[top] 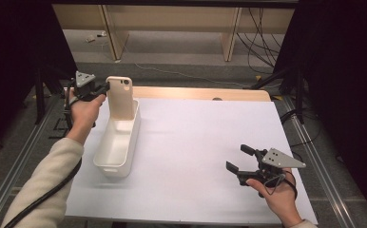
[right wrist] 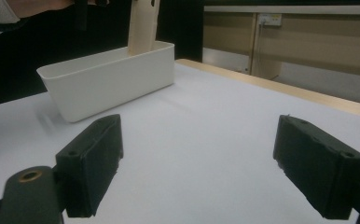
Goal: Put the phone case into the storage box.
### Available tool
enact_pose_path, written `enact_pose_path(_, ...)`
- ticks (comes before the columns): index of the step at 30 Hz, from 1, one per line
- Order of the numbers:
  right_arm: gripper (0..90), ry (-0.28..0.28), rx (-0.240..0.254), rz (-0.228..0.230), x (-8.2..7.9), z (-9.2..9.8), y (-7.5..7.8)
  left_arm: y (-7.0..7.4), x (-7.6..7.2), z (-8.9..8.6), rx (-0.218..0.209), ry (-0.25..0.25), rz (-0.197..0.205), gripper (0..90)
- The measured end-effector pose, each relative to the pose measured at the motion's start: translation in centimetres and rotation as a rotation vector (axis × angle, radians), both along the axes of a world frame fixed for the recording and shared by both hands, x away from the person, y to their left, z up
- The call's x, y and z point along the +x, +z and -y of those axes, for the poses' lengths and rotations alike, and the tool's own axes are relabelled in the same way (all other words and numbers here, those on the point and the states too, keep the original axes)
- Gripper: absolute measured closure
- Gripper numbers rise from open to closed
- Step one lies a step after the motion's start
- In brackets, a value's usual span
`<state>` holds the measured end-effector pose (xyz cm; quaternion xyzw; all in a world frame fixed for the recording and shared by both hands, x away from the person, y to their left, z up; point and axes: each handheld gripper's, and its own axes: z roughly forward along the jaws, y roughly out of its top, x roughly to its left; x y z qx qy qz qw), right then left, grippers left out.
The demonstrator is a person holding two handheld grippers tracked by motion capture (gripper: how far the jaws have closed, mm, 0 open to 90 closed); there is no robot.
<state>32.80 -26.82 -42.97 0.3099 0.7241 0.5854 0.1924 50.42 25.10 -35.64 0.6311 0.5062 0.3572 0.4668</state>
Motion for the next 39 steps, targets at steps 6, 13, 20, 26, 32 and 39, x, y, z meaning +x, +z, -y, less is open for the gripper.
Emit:
enact_pose_path(6,17.0,0.005,0.002,-0.002,0.0,-0.1,0.0,-0.2,0.2,0.1,0.001,0.001,-0.002,86.5)
enact_pose_path(13,17.0,0.008,-0.005,-0.006,-0.1,0.0,0.0,-0.3,0.4,0.0,0.001,0.004,-0.007,86.5)
enact_pose_path(20,17.0,0.013,-0.014,-0.018,-0.2,0.1,0.0,-0.5,0.5,0.2,-0.003,0.01,-0.025,86.5)
enact_pose_path(26,17.0,0.006,-0.004,-0.005,-0.2,0.0,-0.1,-0.7,0.8,0.3,0.005,0.01,-0.033,86.5)
enact_pose_path(32,17.0,0.009,-0.002,-0.008,-0.2,0.1,-0.1,-1.1,1.0,0.3,0.005,0.013,-0.047,86.5)
enact_pose_path(39,17.0,0.014,-0.018,-0.02,-0.2,0.1,-0.1,-1.5,1.2,0.4,0.005,0.016,-0.058,86.5)
